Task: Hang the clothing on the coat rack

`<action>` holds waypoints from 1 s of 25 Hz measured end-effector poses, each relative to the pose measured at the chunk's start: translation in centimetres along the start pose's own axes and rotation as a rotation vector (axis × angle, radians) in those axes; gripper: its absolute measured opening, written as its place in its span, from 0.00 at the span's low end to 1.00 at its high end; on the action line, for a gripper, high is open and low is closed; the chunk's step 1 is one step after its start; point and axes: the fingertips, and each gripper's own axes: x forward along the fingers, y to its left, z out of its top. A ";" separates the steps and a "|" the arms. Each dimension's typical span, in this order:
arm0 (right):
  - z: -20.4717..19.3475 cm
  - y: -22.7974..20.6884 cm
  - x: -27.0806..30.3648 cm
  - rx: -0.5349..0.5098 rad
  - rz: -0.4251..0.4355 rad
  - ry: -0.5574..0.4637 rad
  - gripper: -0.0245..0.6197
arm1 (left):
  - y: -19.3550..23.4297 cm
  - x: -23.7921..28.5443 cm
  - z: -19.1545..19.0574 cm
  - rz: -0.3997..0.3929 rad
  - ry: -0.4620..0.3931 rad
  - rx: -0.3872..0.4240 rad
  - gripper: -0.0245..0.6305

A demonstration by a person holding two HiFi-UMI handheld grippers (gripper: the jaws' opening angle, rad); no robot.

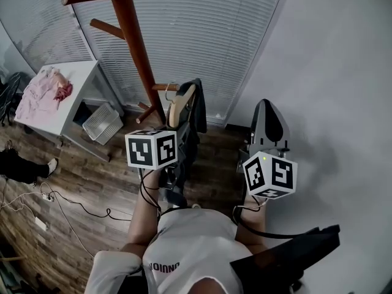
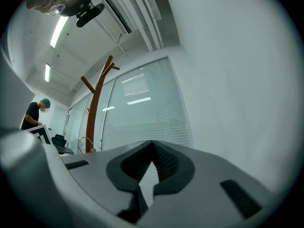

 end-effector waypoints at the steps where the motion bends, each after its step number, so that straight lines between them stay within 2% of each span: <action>1: 0.1 0.1 0.0 -0.003 0.005 0.000 0.07 | 0.1 0.1 -0.1 0.001 0.001 -0.001 0.07; 10: 0.5 0.4 0.2 0.001 0.017 -0.008 0.07 | 0.4 0.9 -0.5 0.000 0.017 -0.004 0.07; 15: -0.3 0.1 1.2 -0.017 -0.015 0.002 0.07 | 1.5 1.5 -0.2 0.012 0.019 -0.015 0.06; 18: -0.4 0.1 1.3 0.008 -0.006 0.004 0.07 | 1.7 1.6 -0.2 0.010 0.022 -0.017 0.06; 25: -0.3 -0.2 0.9 0.021 -0.013 0.006 0.07 | 1.6 1.6 -0.5 0.017 0.034 0.008 0.07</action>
